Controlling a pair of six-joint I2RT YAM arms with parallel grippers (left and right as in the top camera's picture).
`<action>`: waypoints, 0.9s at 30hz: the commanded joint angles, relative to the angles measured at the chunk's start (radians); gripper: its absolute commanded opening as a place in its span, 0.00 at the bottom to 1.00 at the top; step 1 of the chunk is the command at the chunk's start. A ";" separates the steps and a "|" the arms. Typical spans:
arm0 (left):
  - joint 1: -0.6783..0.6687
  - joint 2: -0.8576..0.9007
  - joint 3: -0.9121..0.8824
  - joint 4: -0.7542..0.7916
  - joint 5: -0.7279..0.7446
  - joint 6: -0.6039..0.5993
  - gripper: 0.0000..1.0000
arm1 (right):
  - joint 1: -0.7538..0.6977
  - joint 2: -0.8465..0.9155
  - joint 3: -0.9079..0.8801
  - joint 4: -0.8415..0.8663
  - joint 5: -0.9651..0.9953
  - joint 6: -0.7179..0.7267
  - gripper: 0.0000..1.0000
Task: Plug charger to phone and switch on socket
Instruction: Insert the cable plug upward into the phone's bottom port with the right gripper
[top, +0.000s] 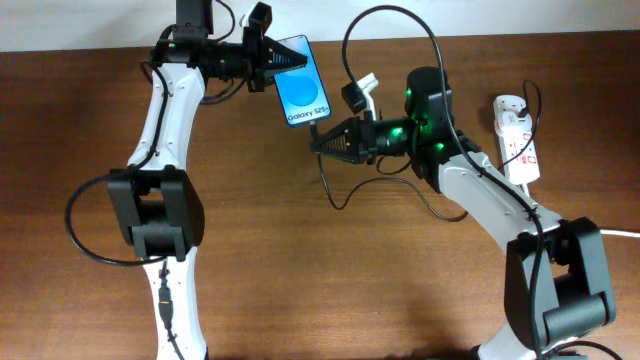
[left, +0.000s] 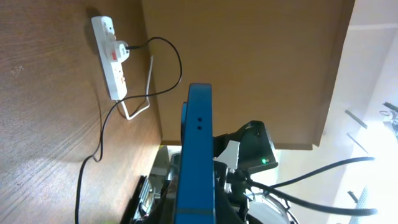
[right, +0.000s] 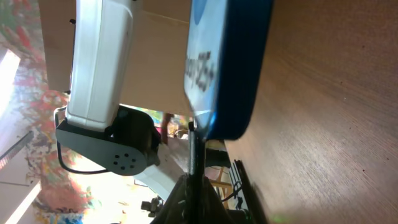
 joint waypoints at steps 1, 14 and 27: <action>-0.005 -0.015 0.010 -0.001 0.039 -0.013 0.00 | 0.014 0.003 0.008 0.003 0.025 -0.002 0.04; 0.008 -0.015 0.010 -0.001 0.064 -0.012 0.00 | 0.013 0.003 0.008 -0.012 0.038 -0.002 0.04; -0.047 -0.015 0.010 -0.001 0.064 0.031 0.00 | -0.022 0.003 0.009 0.042 0.072 0.022 0.04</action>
